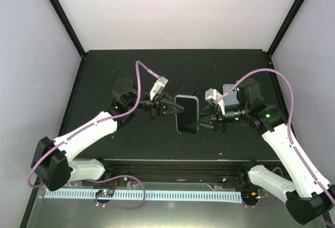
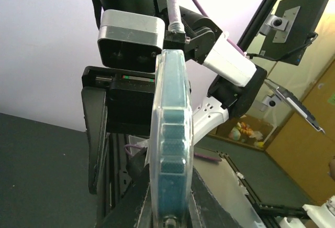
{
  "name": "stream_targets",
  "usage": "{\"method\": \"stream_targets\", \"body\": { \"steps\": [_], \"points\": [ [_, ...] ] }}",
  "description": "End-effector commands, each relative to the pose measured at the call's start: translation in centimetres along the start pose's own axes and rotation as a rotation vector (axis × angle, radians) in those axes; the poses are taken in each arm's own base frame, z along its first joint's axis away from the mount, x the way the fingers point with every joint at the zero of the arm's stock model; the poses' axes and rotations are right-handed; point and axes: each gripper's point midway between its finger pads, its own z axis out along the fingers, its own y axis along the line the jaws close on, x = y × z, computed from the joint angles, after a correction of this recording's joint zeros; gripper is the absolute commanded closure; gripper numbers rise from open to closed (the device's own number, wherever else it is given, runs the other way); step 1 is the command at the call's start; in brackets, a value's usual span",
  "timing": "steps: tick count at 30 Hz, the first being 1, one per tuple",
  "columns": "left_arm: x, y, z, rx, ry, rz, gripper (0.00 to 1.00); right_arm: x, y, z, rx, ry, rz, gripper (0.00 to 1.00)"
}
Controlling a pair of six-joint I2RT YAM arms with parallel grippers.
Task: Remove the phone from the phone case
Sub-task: Remove the phone case from the phone.
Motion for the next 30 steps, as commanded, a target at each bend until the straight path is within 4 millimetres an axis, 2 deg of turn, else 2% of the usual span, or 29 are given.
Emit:
{"method": "stream_targets", "body": {
  "steps": [1,10,14,16,18,19,22,25,27,30],
  "points": [
    [2.1,0.2,0.7,0.054,0.077,-0.121,0.99,-4.7,0.8,-0.6,-0.055,-0.132,-0.119,0.54],
    [4.2,2.3,1.7,0.075,0.111,-0.207,0.99,-4.5,-0.3,0.5,-0.062,-0.148,-0.094,0.63],
    [4.8,4.8,1.9,0.023,0.106,-0.257,0.97,-3.7,-0.2,1.2,-0.121,-0.158,-0.042,0.84],
    [4.5,6.3,1.6,-0.029,0.087,-0.285,0.88,-3.2,-0.2,1.3,-0.13,-0.152,-0.017,0.93],
    [3.4,7.7,0.9,-0.092,0.053,-0.292,0.67,-2.4,-0.6,1.4,-0.106,-0.137,0.008,0.99],
    [2.7,8.3,0.4,-0.131,0.029,-0.284,0.59,-1.9,-0.8,1.5,-0.091,-0.131,0.017,0.99],
    [0.7,9.9,-1.7,-0.296,-0.042,-0.228,0.45,0.1,-1.7,1.8,-0.041,-0.12,0.053,0.99],
    [-0.3,11.6,-4.2,-0.546,-0.073,-0.147,0.35,1.8,-3.7,1.9,0.065,-0.152,0.096,0.99],
    [-0.7,11.3,-6.1,-0.68,-0.095,-0.096,0.29,2.4,-4.9,1.5,0.139,-0.182,0.136,0.99],
    [-0.1,10.4,-8.1,-0.833,-0.114,-0.002,0.28,3.1,-6.9,1.3,0.243,-0.192,0.241,0.99]
  ]
}}
